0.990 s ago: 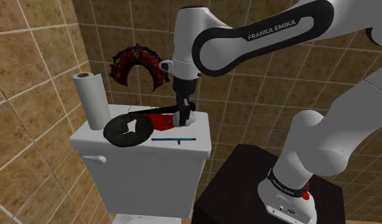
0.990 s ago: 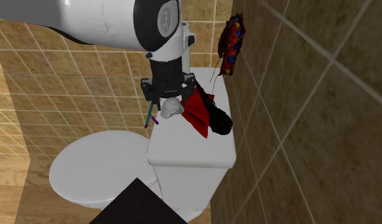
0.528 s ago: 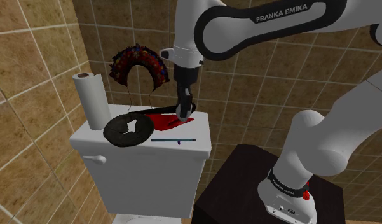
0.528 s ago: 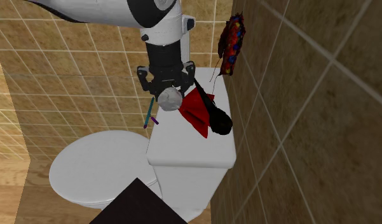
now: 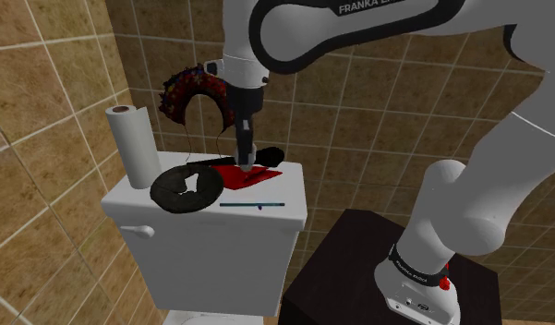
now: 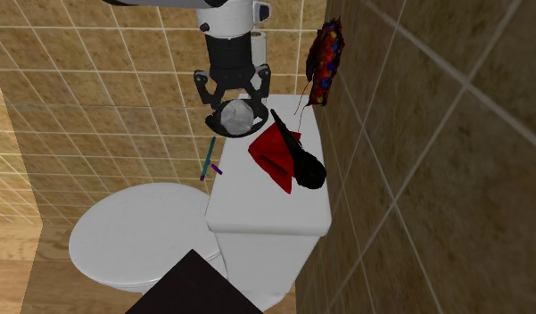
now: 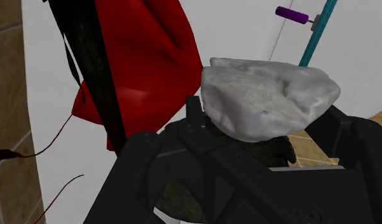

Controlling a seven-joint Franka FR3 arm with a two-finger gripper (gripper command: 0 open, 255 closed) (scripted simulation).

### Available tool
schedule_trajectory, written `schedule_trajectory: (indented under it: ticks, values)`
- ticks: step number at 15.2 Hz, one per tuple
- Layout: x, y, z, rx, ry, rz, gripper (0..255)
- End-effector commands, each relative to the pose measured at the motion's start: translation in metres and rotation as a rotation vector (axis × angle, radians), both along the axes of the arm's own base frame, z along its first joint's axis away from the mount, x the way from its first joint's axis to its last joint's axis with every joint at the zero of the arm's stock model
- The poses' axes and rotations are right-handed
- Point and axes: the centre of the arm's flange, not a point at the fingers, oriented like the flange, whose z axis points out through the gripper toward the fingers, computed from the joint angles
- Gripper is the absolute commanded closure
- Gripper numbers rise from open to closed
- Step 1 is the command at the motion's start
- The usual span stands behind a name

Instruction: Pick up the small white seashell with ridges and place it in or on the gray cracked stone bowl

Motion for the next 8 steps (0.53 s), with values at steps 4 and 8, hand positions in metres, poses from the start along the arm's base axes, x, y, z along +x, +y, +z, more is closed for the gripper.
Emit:
schedule_trajectory:
  ticks: [4, 8]
  values:
    - [0.044, 0.049, 0.002, 0.001, 0.000, 0.000, 255]
    - [0.081, 0.087, 0.001, 0.001, 0.000, 0.000, 255]
